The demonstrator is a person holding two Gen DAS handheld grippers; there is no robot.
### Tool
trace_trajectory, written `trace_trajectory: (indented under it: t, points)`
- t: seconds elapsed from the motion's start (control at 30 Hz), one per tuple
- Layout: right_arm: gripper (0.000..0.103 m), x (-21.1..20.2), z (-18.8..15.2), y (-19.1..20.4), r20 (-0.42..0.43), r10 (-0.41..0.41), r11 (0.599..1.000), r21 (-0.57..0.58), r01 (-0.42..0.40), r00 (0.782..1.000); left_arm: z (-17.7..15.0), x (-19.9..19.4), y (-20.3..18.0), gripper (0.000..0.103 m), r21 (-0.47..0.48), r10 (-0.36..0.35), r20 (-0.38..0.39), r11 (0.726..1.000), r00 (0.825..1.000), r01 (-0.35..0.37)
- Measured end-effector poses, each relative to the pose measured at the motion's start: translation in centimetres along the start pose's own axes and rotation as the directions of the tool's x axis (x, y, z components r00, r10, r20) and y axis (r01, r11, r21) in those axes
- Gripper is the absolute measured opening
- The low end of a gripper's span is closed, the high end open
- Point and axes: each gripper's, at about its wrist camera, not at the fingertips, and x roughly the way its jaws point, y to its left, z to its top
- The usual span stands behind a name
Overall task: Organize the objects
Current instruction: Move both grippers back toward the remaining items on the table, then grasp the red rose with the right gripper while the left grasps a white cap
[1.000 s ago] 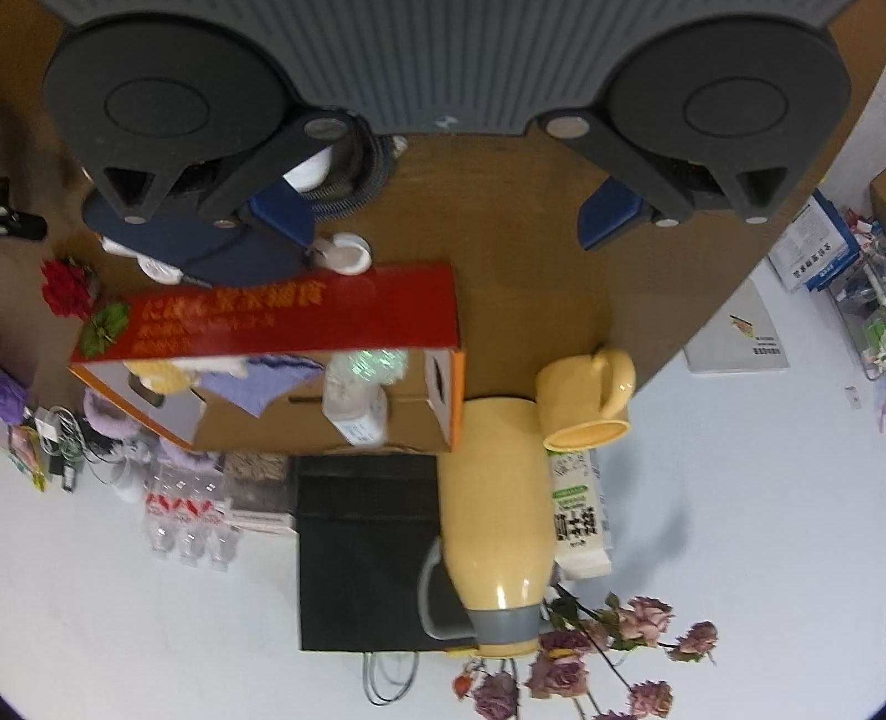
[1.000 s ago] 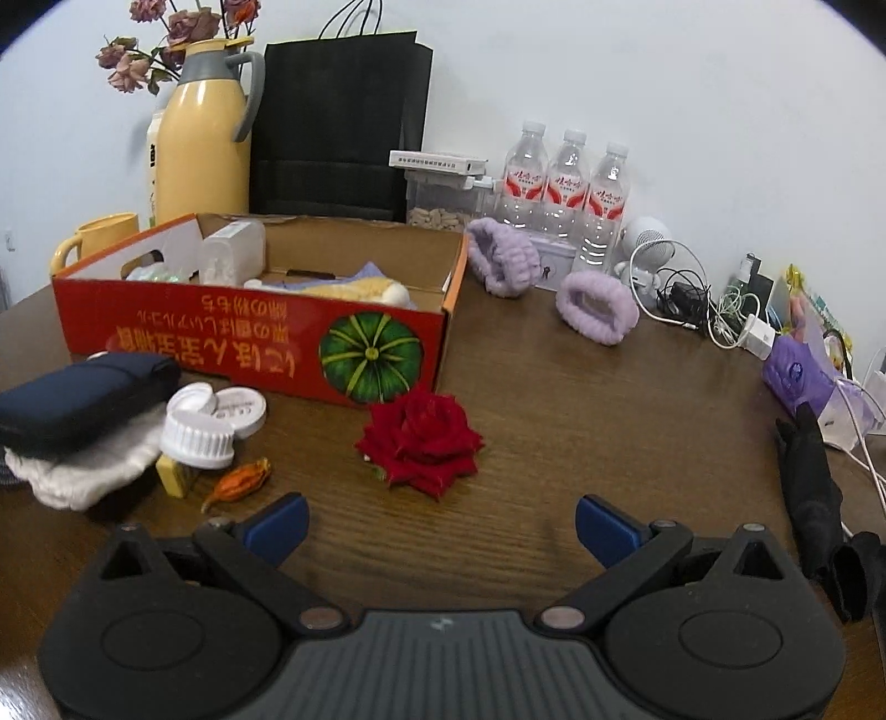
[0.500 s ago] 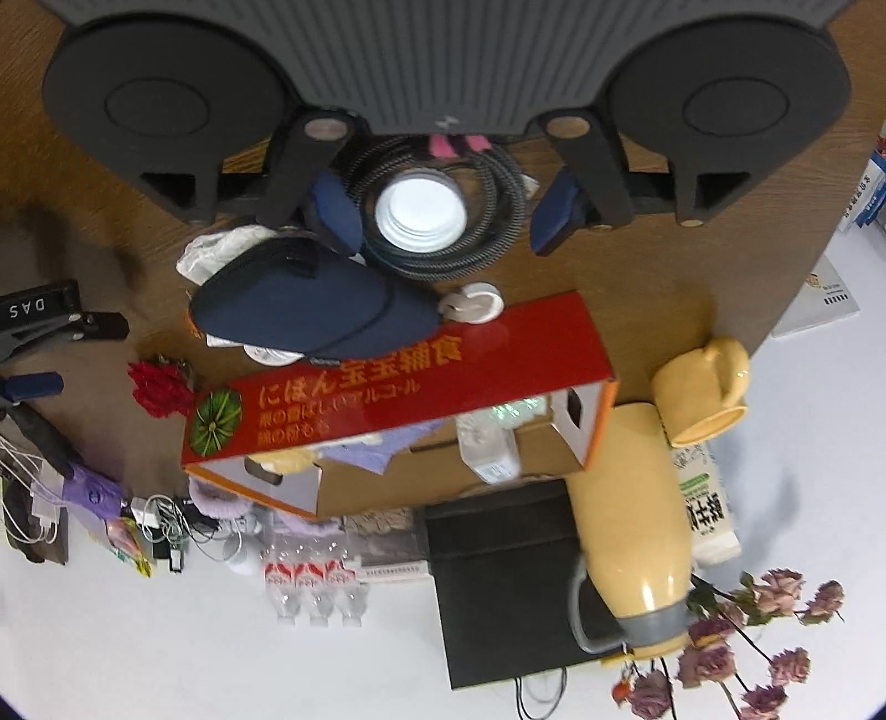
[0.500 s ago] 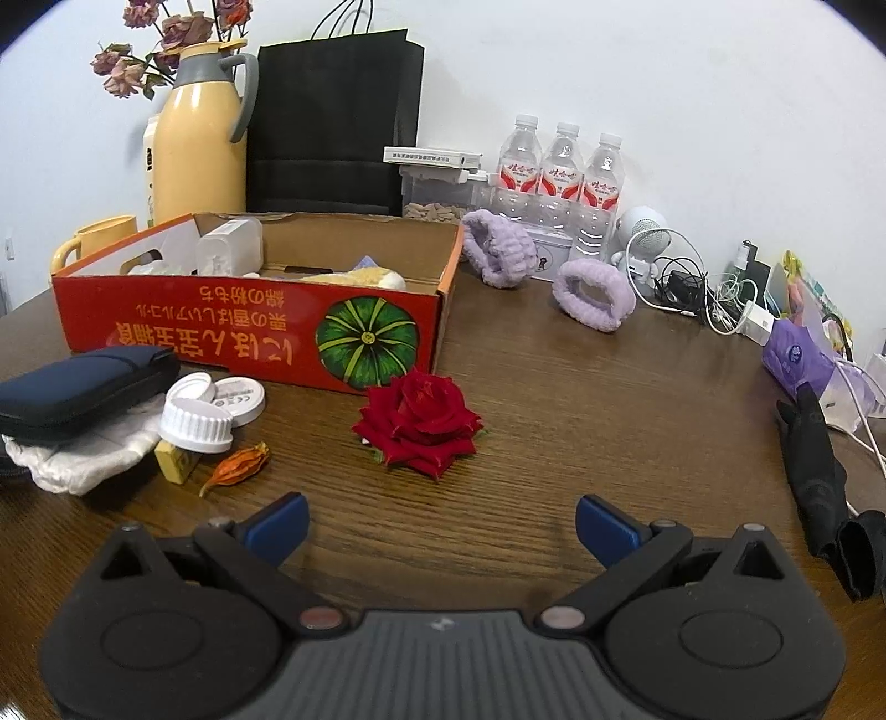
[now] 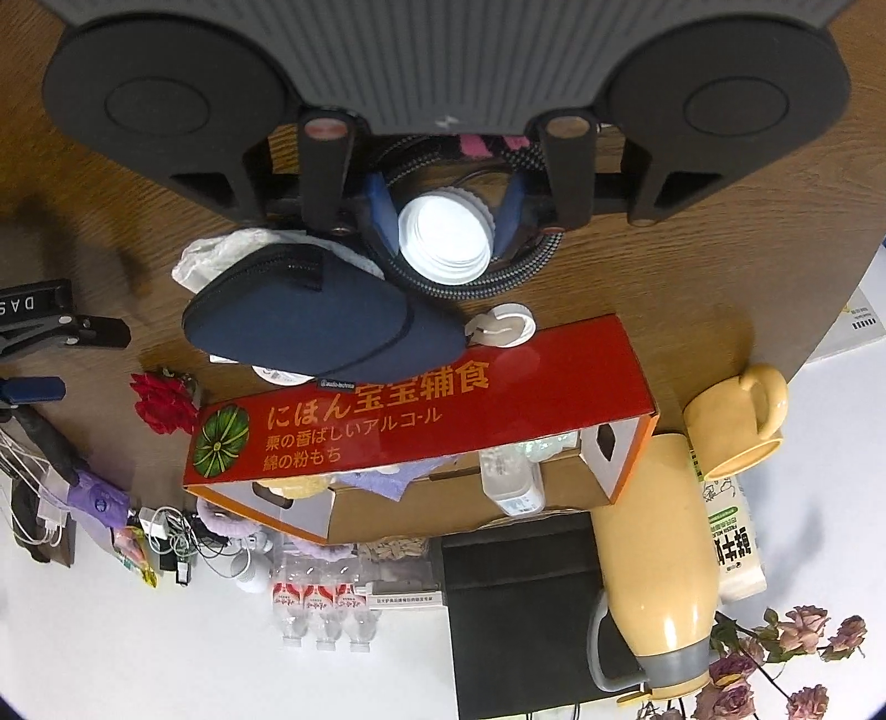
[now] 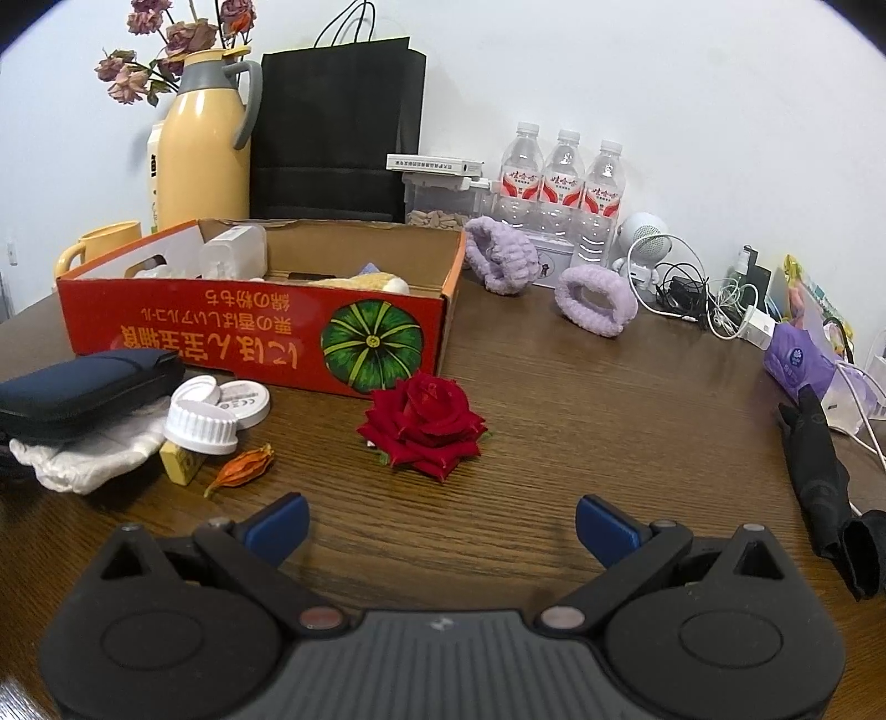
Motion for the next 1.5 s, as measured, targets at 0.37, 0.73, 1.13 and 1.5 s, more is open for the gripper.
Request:
trace_trajectory:
  t: [0.37,0.73,1.13,1.5]
  points:
    - [0.103,0.3,0.1,-0.1,-0.006,-0.010,1.000,0.010,0.010,1.000,-0.2,-0.4,1.1,0.004,-0.086,0.010,0.019,0.996,1.000,-0.008]
    - [0.103,0.1,0.9,-0.1,0.055,-0.020,0.999,0.033,0.018,0.998,0.7,-1.7,2.2,0.004,-0.125,0.015,0.080,0.992,0.997,-0.005]
    - [0.048,5.3,3.6,-0.3,-0.025,0.030,0.997,0.069,-0.029,0.999,3.0,-2.0,3.0,0.004,-0.158,0.021,0.144,0.987,0.989,0.002]
    - [0.045,-0.5,5.3,1.9,0.195,0.112,0.993,0.025,-0.119,0.974,6.7,-1.8,3.6,0.004,-0.165,0.015,0.225,0.986,0.974,0.023]
